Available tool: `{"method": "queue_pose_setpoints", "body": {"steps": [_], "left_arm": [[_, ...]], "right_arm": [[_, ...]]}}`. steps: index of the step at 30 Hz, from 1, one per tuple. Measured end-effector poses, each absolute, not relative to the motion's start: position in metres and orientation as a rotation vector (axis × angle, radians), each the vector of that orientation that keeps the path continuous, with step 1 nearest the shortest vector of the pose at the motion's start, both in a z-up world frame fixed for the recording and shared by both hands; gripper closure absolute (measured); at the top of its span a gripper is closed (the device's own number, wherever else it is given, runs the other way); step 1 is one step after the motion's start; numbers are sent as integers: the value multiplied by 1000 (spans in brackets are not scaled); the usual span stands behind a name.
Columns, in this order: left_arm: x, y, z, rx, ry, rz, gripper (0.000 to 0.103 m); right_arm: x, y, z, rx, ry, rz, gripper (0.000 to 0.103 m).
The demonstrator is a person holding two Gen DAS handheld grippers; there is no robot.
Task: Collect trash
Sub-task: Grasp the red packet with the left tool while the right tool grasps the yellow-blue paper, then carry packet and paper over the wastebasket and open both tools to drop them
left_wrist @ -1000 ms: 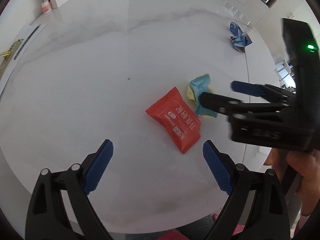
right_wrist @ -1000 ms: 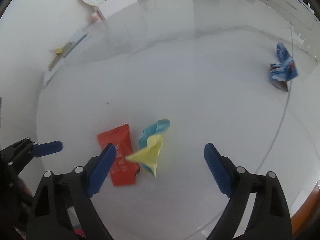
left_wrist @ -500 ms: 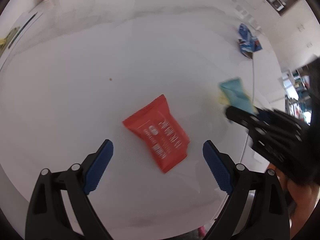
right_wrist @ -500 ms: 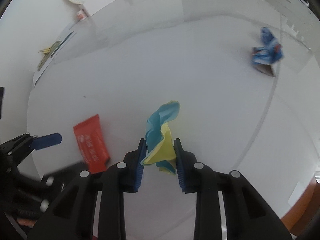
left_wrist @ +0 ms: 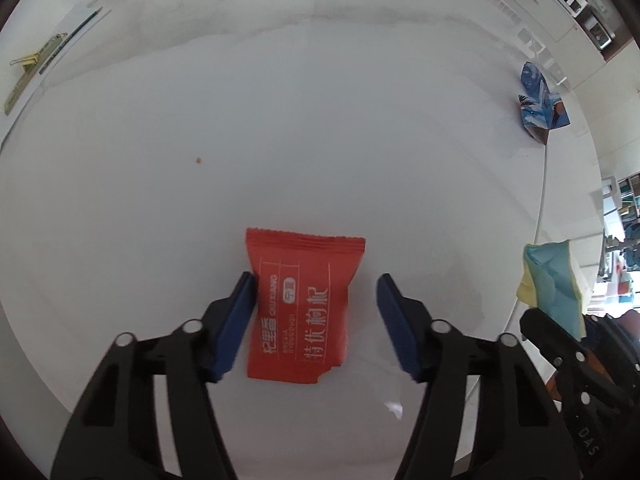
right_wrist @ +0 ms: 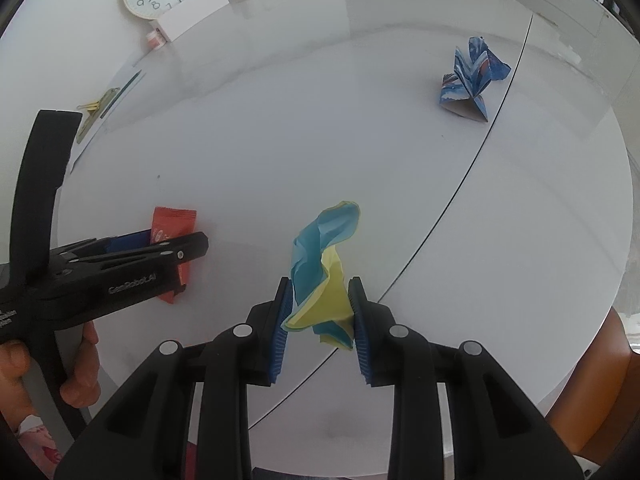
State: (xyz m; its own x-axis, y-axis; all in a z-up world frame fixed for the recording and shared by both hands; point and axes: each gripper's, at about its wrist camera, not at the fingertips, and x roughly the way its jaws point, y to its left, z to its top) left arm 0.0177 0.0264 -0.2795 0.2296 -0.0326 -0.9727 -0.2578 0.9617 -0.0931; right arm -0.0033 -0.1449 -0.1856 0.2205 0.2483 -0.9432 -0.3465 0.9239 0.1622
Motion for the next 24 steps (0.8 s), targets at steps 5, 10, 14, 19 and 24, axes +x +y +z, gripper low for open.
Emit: {"method": "queue_pose_setpoints", "body": {"steps": [5, 10, 14, 19, 24], "left_arm": [[13, 32, -275, -268, 1328, 172, 60], [5, 29, -265, -213, 1298, 158, 64], [-5, 20, -250, -161, 1270, 112, 65], [-18, -4, -223, -83, 1248, -8, 65], [-29, -45, -201, -2, 1230, -163, 65]], "right_arm": [[-7, -148, -180, -85, 1276, 427, 73], [-8, -150, -176, -83, 1267, 422, 73], [-15, -157, -170, -70, 1255, 410, 73], [-34, -175, -152, -47, 1227, 382, 73], [-74, -214, -126, -32, 1195, 322, 72]]}}
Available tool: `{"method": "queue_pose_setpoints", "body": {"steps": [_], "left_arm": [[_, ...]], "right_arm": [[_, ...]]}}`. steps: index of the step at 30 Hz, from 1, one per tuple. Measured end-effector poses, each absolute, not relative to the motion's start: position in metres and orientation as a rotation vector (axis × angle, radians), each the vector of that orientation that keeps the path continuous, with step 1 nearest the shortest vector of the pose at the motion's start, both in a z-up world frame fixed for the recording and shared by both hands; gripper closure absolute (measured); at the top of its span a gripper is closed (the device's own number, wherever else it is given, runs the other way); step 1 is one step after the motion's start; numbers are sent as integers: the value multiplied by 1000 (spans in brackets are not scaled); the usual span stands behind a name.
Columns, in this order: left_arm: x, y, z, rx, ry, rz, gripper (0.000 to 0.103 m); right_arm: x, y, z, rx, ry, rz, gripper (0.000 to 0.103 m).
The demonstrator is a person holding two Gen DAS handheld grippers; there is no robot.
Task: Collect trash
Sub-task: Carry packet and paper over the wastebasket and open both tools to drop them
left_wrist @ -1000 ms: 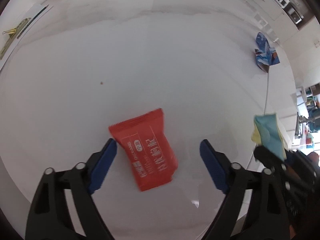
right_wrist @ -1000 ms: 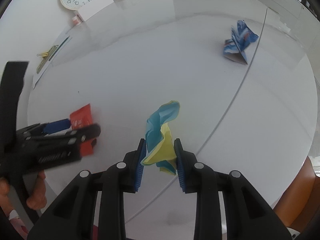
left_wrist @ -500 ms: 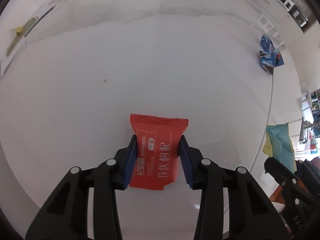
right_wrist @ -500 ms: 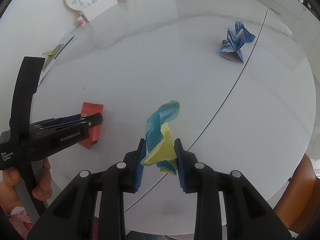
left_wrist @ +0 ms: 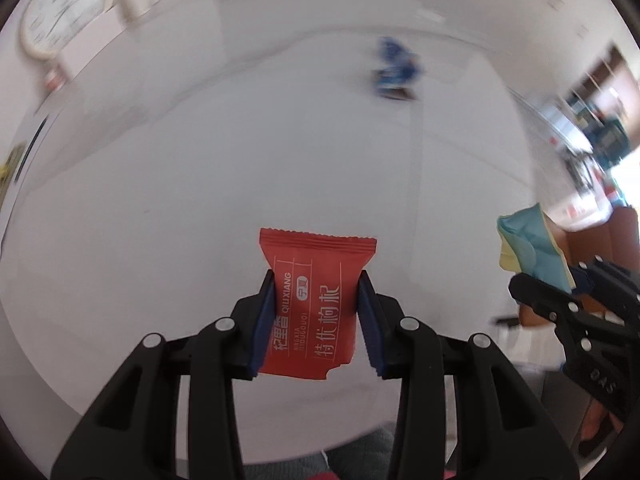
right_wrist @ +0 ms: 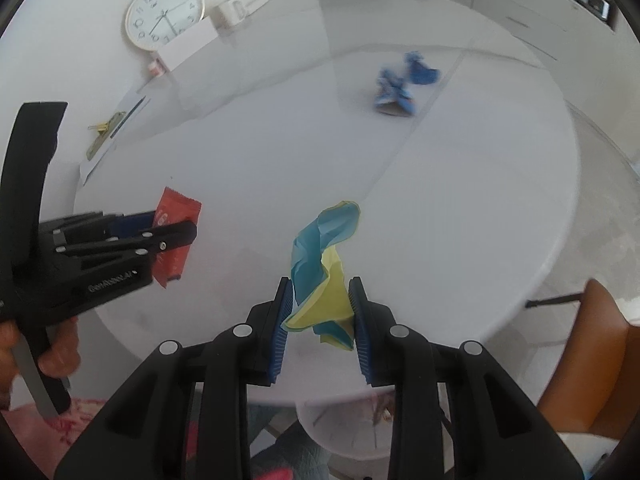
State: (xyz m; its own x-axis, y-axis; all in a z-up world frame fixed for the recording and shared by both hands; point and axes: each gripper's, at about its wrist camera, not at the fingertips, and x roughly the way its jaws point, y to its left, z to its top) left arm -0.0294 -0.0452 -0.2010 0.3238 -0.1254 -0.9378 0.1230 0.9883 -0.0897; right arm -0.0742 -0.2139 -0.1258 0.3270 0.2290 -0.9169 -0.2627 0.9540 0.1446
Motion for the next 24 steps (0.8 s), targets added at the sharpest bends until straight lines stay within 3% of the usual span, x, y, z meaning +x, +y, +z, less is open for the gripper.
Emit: {"method": "queue_pose_setpoints", "body": {"steps": [14, 24], "left_arm": [[-103, -149, -169, 122, 1223, -474, 65], [-112, -179, -185, 119, 1260, -463, 65]], "right_arm": [[-197, -310, -139, 87, 1246, 178, 72], [-217, -317, -156, 70, 1262, 254, 72]]}}
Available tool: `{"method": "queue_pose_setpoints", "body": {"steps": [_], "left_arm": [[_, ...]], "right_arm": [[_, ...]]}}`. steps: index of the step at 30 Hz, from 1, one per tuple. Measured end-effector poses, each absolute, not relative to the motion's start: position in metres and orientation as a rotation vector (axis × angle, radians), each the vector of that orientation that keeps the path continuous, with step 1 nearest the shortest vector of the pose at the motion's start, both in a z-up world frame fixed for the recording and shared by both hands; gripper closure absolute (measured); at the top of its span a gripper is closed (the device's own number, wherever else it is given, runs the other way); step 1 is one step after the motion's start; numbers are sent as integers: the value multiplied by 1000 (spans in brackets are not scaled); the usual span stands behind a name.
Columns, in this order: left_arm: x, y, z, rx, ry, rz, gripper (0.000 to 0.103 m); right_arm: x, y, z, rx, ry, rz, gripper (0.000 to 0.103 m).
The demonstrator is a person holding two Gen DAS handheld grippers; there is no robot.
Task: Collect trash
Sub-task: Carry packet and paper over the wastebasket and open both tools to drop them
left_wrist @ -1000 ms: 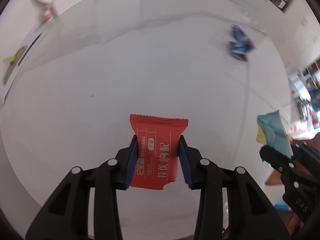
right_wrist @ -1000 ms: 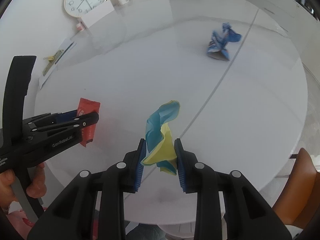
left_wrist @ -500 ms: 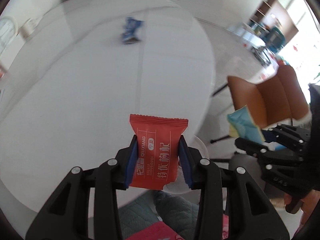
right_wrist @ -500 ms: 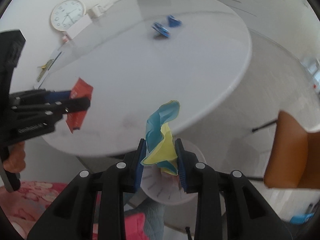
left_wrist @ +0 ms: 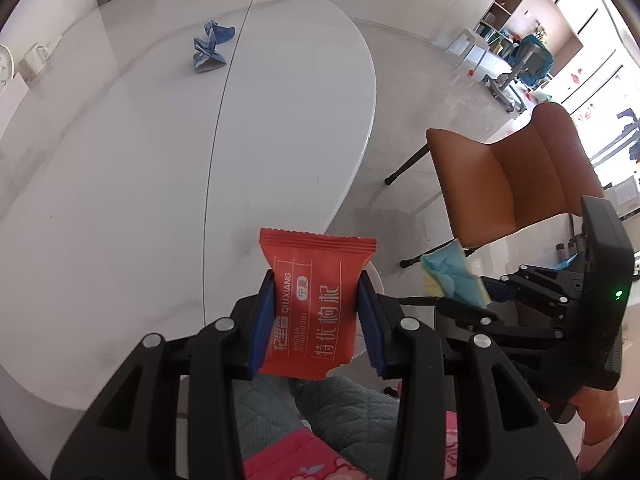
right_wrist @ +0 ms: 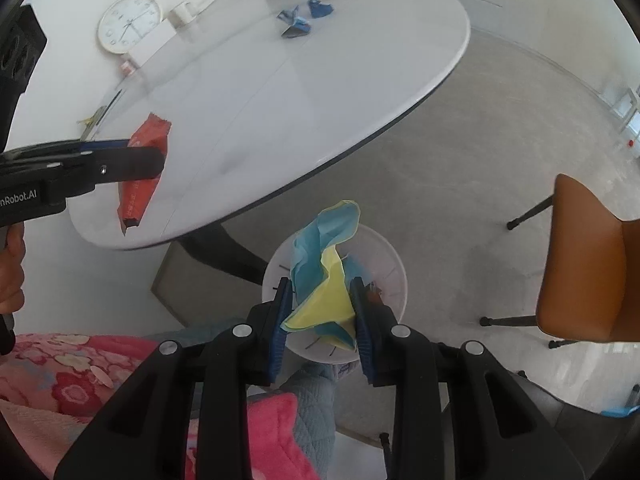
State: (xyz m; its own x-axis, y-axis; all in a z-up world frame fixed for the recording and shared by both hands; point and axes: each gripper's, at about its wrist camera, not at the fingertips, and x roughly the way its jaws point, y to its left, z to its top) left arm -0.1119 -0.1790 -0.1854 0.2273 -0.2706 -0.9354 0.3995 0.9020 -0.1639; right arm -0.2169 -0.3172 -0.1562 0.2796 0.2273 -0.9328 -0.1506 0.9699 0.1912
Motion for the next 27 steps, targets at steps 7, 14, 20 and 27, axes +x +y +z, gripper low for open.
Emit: {"method": "queue_pose_setpoints", "body": {"steps": [7, 14, 20, 27], "left_arm": [[-118, -177, -188, 115, 1273, -446, 64], [-121, -176, -190, 122, 1285, -446, 64], [-120, -189, -193, 143, 1302, -492, 64], [-123, -213, -205, 188, 1345, -566, 64]], "right_arm": [[-214, -303, -171, 35, 1278, 313, 59], [-215, -314, -158, 47, 1245, 275, 36], [-216, -347, -139, 90, 1201, 158, 14], [-218, -383, -130, 152, 1171, 56, 9]]}}
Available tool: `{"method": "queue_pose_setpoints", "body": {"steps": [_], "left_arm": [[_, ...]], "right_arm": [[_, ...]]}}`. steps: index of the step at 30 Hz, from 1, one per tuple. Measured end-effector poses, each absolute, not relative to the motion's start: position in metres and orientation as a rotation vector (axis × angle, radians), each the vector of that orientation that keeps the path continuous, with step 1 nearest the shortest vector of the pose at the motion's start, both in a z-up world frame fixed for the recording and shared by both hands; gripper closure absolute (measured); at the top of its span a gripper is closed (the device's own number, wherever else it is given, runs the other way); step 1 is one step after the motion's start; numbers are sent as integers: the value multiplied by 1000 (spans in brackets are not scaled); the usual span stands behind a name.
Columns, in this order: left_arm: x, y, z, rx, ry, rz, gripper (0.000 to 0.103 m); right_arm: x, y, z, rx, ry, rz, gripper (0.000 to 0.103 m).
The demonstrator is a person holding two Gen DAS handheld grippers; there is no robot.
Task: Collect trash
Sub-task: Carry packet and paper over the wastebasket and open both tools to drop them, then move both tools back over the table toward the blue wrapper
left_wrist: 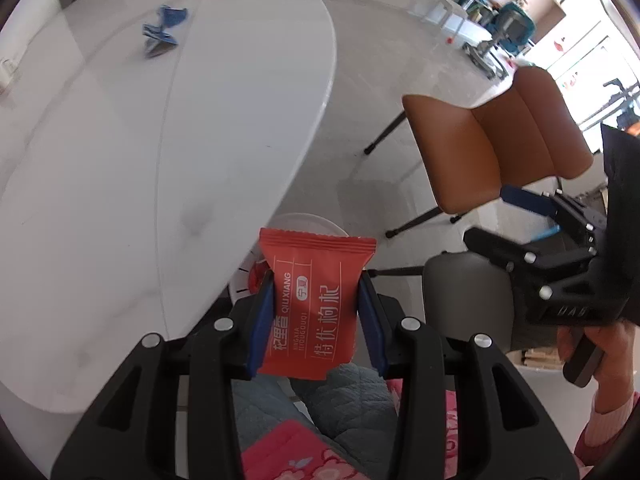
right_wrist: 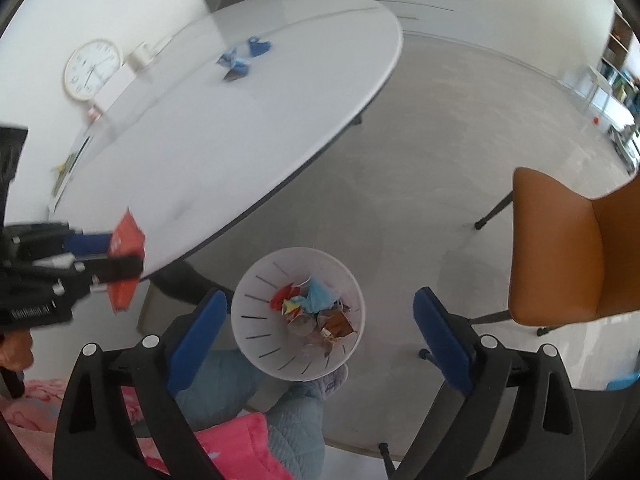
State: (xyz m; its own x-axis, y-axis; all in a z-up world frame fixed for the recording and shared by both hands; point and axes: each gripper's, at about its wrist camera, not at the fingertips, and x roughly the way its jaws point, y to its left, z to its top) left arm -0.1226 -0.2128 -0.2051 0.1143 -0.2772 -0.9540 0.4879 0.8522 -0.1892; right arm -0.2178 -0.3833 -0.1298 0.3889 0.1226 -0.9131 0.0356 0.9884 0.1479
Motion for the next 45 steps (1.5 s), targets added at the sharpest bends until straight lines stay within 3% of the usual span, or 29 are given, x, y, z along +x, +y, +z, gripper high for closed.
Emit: {"method": "queue_pose_setpoints", "body": {"steps": [3, 5, 7, 16, 21, 45], "left_arm": [[-123, -219, -208, 184, 1357, -580, 60], [-121, -222, -210, 186, 1356, -573, 43], [-120, -223, -210, 188, 1350, -567, 37], [-115, -215, -203, 181, 1327, -517, 21], [-106, -194, -189, 140, 1295, -449, 17], [-65, -102, -139, -9, 1174, -198, 8]], "right_arm": [[-218, -390, -131, 157, 1171, 41, 9], [-220, -392, -133, 162, 1173, 36, 9], [-221, -391, -135, 166, 1176, 32, 9], [-220, -395, -134, 176, 1176, 25, 9], [-218, -393, -127, 165, 1157, 19, 2], [-178, -357, -95, 127, 1111, 78, 2]]}}
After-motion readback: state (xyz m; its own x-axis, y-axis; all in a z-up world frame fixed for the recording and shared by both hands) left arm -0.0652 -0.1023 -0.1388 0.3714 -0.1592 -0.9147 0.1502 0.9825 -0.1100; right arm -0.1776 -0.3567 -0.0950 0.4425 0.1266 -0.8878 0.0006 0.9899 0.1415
